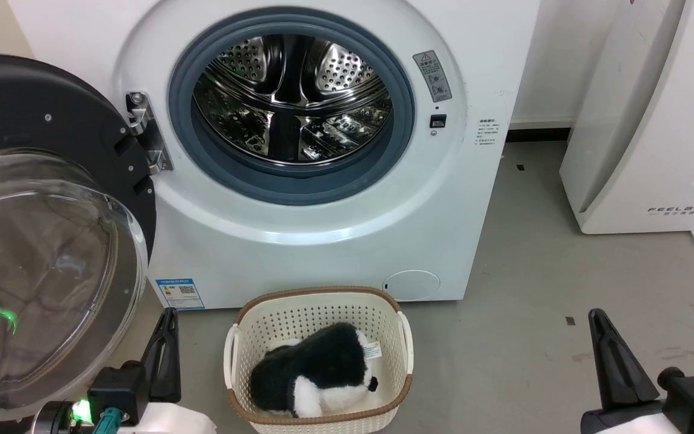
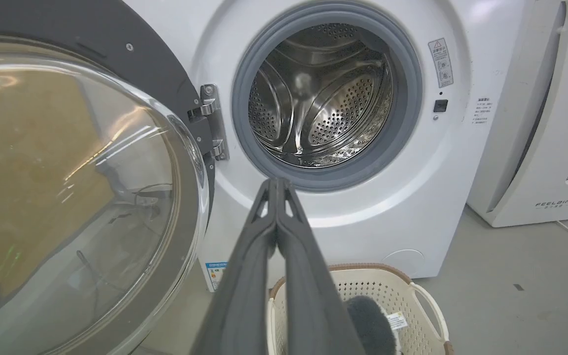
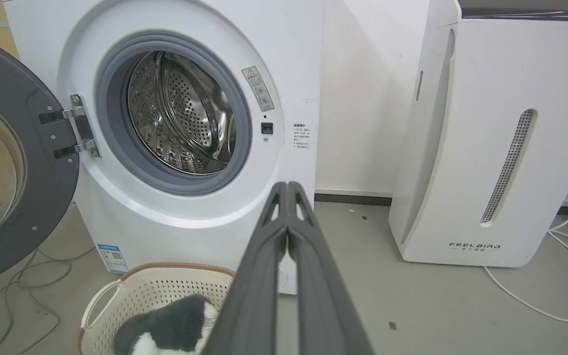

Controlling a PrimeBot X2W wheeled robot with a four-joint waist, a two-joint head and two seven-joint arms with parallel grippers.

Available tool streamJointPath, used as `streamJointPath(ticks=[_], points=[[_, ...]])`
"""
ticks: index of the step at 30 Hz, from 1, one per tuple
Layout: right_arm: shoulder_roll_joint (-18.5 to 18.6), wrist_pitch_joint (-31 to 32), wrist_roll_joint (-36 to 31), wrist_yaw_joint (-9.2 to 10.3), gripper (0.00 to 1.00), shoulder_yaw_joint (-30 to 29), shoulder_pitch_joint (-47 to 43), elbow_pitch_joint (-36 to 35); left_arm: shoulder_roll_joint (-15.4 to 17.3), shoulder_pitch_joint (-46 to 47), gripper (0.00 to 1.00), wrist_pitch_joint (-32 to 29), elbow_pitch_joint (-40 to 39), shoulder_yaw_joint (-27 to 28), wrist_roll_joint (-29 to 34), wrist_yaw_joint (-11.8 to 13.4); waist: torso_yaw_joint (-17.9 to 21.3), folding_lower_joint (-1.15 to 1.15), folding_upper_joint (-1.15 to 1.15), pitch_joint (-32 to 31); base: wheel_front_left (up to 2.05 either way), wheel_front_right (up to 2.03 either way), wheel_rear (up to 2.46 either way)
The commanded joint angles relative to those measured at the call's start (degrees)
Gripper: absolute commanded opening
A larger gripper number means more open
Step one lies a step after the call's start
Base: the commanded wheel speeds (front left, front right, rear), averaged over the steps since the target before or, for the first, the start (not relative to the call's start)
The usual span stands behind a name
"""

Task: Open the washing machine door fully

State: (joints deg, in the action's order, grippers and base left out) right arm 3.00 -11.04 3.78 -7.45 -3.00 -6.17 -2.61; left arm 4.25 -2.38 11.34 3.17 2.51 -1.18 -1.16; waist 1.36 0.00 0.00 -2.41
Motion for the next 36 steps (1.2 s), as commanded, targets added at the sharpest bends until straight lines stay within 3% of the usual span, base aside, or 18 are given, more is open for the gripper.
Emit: streamJointPath(ticks=[1,36], points=[[0.0,0.3,-0.6,-0.01,0.00,0.2,1.0,0.1,-0.2,0.5,0.00,-0.4,-0.3,-0.1,0.2,0.3,0.0,0.00,0.00,0.0,0.00,0.00,0.00],[-0.1,4.5,-1.8,-0.02,0.00,1.3,3.0,1.1,-0.6,1.2,0.00,-4.6,-1.4,-1.0,0.6,0.6,-0.5,0.00,0.00,0.9,0.00,0.00,0.00]])
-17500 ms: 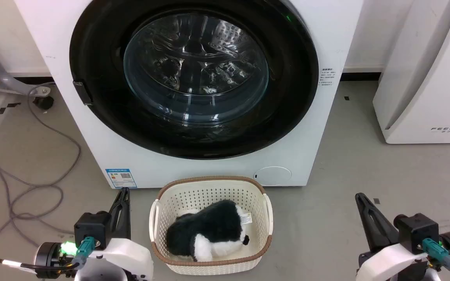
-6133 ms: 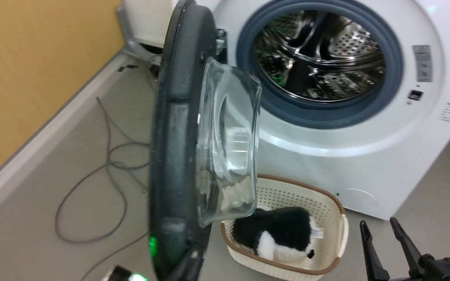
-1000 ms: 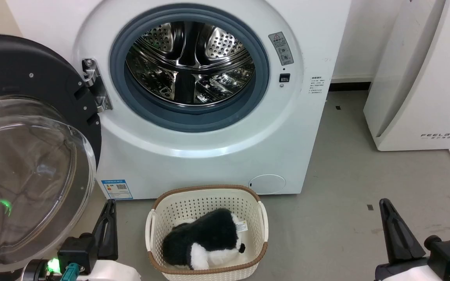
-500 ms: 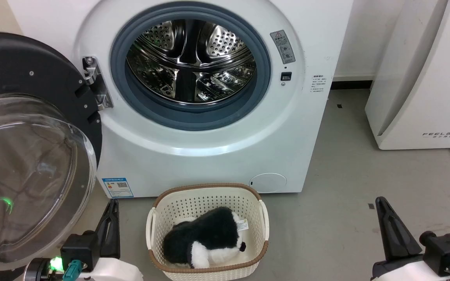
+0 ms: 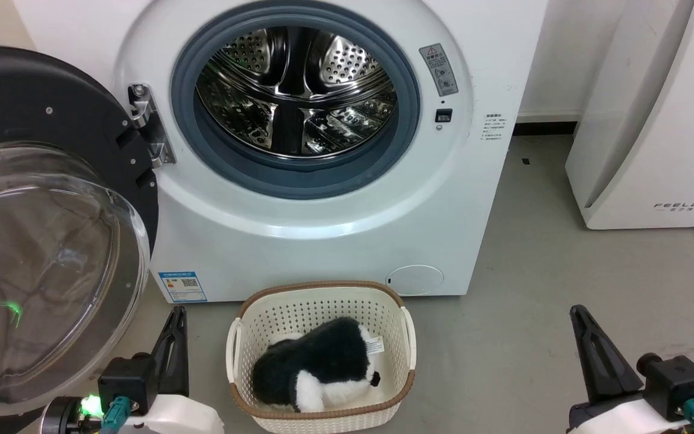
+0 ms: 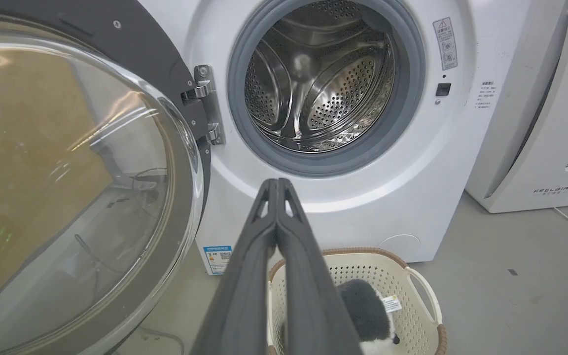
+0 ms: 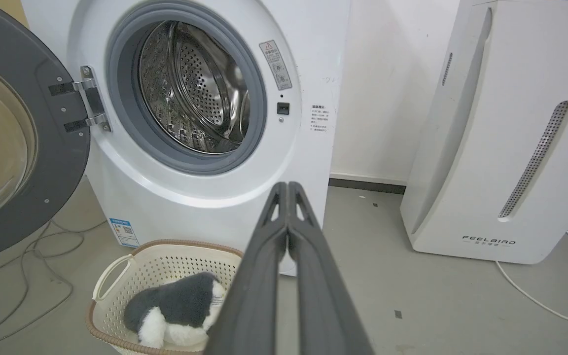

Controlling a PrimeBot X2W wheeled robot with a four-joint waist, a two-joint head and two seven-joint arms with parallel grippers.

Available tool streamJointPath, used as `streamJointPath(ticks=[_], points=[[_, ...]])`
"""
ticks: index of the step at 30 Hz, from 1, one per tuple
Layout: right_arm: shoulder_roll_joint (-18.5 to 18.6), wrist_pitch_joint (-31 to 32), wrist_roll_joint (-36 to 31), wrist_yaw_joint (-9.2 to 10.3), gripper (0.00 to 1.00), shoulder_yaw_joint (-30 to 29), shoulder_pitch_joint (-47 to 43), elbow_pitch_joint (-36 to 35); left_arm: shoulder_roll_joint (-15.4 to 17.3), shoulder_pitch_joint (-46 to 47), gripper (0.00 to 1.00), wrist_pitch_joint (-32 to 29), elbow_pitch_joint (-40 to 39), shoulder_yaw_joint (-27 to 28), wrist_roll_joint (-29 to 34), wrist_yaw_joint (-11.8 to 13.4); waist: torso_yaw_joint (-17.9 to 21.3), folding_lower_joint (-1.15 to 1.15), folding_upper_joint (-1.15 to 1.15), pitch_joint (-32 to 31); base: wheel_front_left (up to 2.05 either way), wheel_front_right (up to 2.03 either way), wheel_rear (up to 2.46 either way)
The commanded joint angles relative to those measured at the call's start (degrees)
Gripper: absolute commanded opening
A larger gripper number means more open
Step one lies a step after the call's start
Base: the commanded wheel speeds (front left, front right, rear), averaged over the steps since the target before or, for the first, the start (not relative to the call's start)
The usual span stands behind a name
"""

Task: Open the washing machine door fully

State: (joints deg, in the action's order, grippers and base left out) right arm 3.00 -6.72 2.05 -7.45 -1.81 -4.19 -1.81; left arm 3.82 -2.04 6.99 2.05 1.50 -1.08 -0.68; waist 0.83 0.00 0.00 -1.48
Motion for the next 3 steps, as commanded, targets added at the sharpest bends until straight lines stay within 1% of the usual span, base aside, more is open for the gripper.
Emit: streamJointPath(ticks=[1,3], points=[[-0.1,0.3,-0.1,-0.02,0.00,0.1,1.1,0.3,-0.2,0.9,0.00,-0.4,-0.3,0.0,0.5,0.2,0.0,0.00,0.00,0.0,0.00,0.00,0.00],[-0.1,0.5,-0.2,-0.02,0.00,0.2,1.2,0.4,-0.3,0.9,0.00,-0.6,-0.4,-0.1,0.5,0.2,-0.1,0.00,0.00,0.1,0.00,0.00,0.00]])
